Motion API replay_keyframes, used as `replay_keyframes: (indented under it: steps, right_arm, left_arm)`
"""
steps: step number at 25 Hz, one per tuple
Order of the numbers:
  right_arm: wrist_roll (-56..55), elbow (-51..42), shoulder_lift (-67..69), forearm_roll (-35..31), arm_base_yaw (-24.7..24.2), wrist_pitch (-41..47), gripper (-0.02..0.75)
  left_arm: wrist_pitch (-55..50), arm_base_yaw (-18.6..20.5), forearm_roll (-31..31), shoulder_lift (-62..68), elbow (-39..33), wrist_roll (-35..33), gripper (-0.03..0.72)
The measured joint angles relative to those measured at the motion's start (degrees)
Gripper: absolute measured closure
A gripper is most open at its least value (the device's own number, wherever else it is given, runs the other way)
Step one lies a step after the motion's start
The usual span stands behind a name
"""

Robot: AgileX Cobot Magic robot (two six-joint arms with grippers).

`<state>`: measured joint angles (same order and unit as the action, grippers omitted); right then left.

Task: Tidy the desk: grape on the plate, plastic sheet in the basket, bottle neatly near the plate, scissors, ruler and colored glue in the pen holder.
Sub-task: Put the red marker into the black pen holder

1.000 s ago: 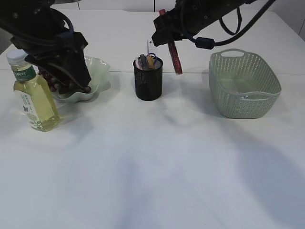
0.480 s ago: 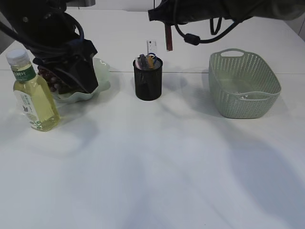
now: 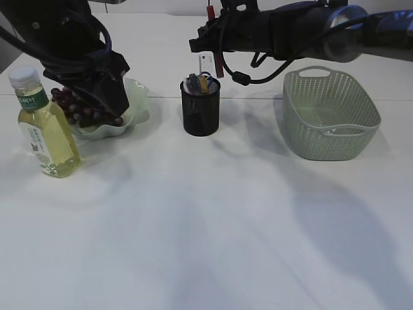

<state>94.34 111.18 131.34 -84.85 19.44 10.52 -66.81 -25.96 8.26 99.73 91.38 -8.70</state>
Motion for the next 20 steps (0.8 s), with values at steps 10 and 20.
replay_keyframes:
  steps: [10,20]
  right_arm:
    - [17.1,3.3,2.5,-16.9,0.0,1.0,0.617]
    - [19.3,4.6,5.5,-18.5,0.0,3.3,0.617]
  left_arm:
    - [1.5,0.0,-0.5,0.0,0.0,0.0,0.328]
    - [1.7,0.0,-0.9,0.0,0.0,0.0,0.328]
